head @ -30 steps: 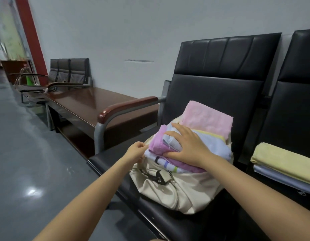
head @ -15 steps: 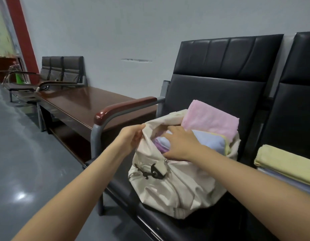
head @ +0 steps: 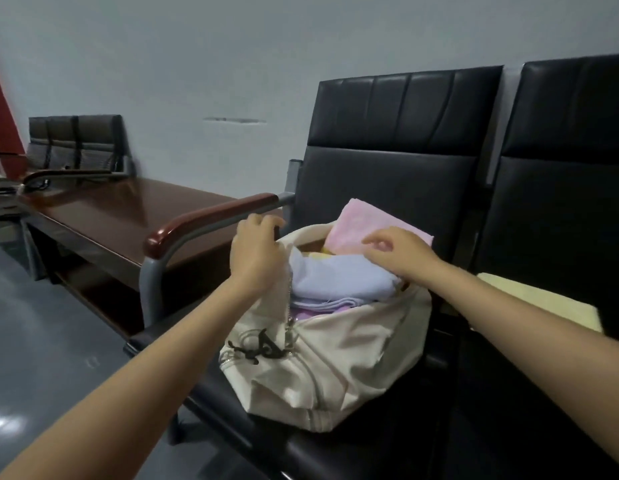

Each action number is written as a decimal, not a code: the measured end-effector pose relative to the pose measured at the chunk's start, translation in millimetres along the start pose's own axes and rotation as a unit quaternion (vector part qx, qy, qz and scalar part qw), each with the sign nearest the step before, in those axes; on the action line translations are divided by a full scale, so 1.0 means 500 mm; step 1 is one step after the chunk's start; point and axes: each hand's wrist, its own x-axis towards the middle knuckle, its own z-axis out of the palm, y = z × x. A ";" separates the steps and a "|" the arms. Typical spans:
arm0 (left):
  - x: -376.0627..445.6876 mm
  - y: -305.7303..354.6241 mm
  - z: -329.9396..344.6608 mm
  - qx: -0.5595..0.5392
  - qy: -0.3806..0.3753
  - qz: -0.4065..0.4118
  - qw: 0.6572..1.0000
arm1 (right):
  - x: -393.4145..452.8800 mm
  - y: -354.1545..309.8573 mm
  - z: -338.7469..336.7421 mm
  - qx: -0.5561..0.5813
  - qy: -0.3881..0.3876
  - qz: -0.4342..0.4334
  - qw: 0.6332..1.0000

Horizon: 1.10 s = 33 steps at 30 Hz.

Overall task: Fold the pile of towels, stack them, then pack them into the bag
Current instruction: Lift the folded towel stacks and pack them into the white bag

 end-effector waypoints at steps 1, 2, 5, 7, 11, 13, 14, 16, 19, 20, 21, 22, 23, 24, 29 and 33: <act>0.011 0.029 0.007 0.015 0.000 0.054 0.998 | -0.005 0.029 0.002 -0.022 0.008 0.016 1.000; 0.021 0.060 0.014 0.011 -0.026 0.093 0.995 | -0.007 0.052 0.005 -0.036 0.013 0.022 0.999; 0.034 0.118 0.068 0.042 -0.141 0.172 0.974 | 0.010 0.071 0.008 -0.101 0.022 -0.006 0.995; 0.025 0.117 0.100 0.108 -0.207 0.208 0.950 | 0.036 0.071 0.015 -0.167 -0.030 -0.024 0.985; -0.019 0.075 0.110 0.155 -0.347 0.220 0.898 | 0.107 0.085 0.037 -0.241 -0.122 -0.002 0.963; -0.025 0.066 0.107 0.173 -0.372 0.227 0.883 | 0.137 0.077 0.040 -0.227 -0.139 0.019 0.964; -0.023 0.064 0.109 0.179 -0.374 0.231 0.880 | 0.149 0.073 0.041 -0.210 -0.139 0.029 0.967; -0.015 0.069 0.124 0.202 -0.368 0.239 0.875 | 0.163 0.073 0.045 -0.183 -0.136 0.043 0.973; -0.011 0.082 0.151 0.234 -0.338 0.261 0.874 | 0.161 0.073 0.046 -0.171 -0.132 0.068 0.974; -0.010 0.080 0.154 0.228 -0.329 0.261 0.878 | 0.157 0.070 0.043 -0.173 -0.125 0.064 0.975; -0.010 0.078 0.152 0.209 -0.322 0.260 0.886 | 0.151 0.067 0.038 -0.170 -0.115 0.051 0.977; -0.010 0.073 0.148 0.172 -0.319 0.252 0.898 | 0.143 0.066 0.033 -0.161 -0.098 0.029 0.982; -0.014 0.072 0.140 0.123 -0.314 0.239 0.911 | 0.130 0.067 0.028 -0.130 -0.068 0.006 0.989; -0.018 0.074 0.133 0.077 -0.309 0.219 0.922 | 0.116 0.073 0.024 -0.082 -0.032 -0.006 0.996; -0.049 0.125 0.121 0.065 -0.287 0.147 0.944 | 0.020 0.130 -0.007 0.016 0.105 -0.022 0.994; -0.059 0.141 0.124 0.164 -0.292 0.160 0.929 | -0.051 0.202 -0.048 0.014 0.113 0.027 0.993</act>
